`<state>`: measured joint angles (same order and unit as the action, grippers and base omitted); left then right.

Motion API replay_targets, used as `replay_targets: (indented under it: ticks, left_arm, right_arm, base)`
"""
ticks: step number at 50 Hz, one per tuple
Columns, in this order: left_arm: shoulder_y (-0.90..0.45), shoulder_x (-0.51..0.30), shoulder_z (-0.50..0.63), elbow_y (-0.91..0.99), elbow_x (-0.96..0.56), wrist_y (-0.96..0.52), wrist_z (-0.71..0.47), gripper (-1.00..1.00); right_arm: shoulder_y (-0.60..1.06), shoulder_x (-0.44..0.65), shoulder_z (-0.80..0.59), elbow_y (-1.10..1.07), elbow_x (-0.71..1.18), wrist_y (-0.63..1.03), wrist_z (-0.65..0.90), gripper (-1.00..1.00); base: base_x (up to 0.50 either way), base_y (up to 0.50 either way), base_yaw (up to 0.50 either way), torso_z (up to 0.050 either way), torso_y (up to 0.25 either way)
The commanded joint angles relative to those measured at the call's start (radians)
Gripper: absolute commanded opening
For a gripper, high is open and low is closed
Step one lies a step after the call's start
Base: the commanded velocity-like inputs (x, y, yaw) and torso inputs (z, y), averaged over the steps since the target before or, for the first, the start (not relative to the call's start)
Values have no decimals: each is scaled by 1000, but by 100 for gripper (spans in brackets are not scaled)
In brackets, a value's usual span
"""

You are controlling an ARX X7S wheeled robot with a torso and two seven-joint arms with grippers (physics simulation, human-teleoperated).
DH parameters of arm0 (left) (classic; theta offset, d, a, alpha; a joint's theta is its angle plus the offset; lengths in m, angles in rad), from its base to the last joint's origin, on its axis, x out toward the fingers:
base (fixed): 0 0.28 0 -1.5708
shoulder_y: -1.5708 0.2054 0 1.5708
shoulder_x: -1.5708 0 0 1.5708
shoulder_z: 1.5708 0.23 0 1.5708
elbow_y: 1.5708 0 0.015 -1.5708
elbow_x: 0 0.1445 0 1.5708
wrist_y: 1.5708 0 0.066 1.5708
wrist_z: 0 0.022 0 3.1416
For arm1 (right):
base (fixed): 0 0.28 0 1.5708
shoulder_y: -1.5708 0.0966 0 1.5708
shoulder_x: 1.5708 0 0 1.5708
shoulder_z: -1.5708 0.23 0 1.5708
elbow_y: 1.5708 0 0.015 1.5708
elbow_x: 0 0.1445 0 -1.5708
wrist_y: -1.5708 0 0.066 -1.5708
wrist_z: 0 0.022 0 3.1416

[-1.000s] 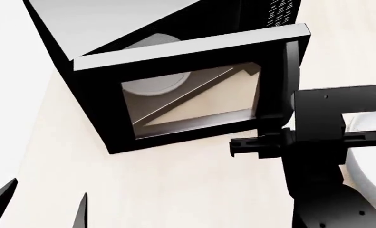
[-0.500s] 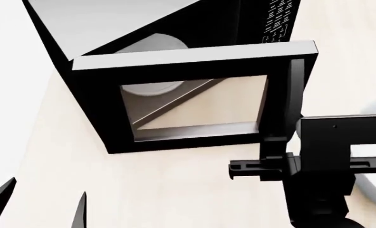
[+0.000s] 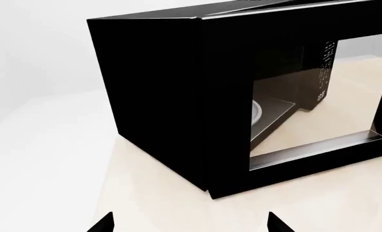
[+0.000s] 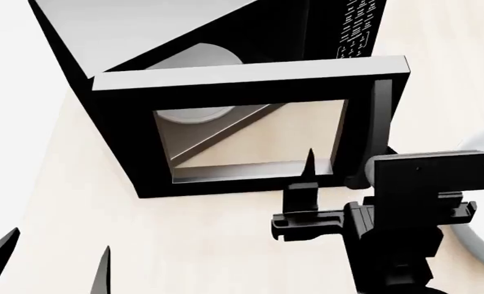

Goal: Open the microwave.

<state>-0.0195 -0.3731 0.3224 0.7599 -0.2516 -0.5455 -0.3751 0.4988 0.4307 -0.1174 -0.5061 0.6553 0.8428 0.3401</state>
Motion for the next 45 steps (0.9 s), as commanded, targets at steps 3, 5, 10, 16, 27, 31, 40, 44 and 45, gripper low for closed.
replay_targets:
  ticks: [3, 5, 10, 16, 27, 31, 40, 44, 45]
  left_arm:
    - [-2, -3, 2, 1, -3, 1, -4, 100]
    - [-3, -3, 1, -1, -5, 1, -4, 100]
    - [-2, -5, 5, 0, -4, 2, -6, 100]
    - [-2, -6, 9, 2, -3, 2, -8, 100]
    - [-3, -8, 12, 2, -4, 2, -12, 100]
    - [-6, -8, 15, 4, -5, 0, -14, 100]
    - [-16, -6, 20, 6, -8, -8, -17, 100]
    - [-19, -5, 25, 5, -8, -8, -18, 100]
    - [-19, -5, 26, 5, -7, -8, -18, 100]
  right_arm:
    - [24, -4, 9, -16, 27, -31, -23, 100]
    - [25, 0, 8, -11, 18, -38, -24, 100]
    - [32, 15, 38, 9, 22, -48, -28, 100]
    - [24, 35, 77, 12, 33, -54, -27, 100]
    - [-8, 80, 174, -135, 145, 19, 24, 100]
    - [-7, 95, 226, -221, 233, 79, 72, 100]
    - [10, 131, 316, -353, 425, 177, 175, 100]
    - [38, 141, 344, -381, 517, 213, 240, 100]
    - [46, 143, 350, -383, 540, 218, 251, 100]
  base:
    - [0, 0, 0, 0, 0]
    - [0, 0, 0, 0, 5]
    - [0, 0, 0, 0, 0]
    - [0, 0, 0, 0, 0]
    - [0, 0, 0, 0, 0]
    - [0, 0, 0, 0, 0]
    - [0, 0, 0, 0, 0]
    - [0, 0, 0, 0, 0]
    - [0, 0, 0, 0, 0]
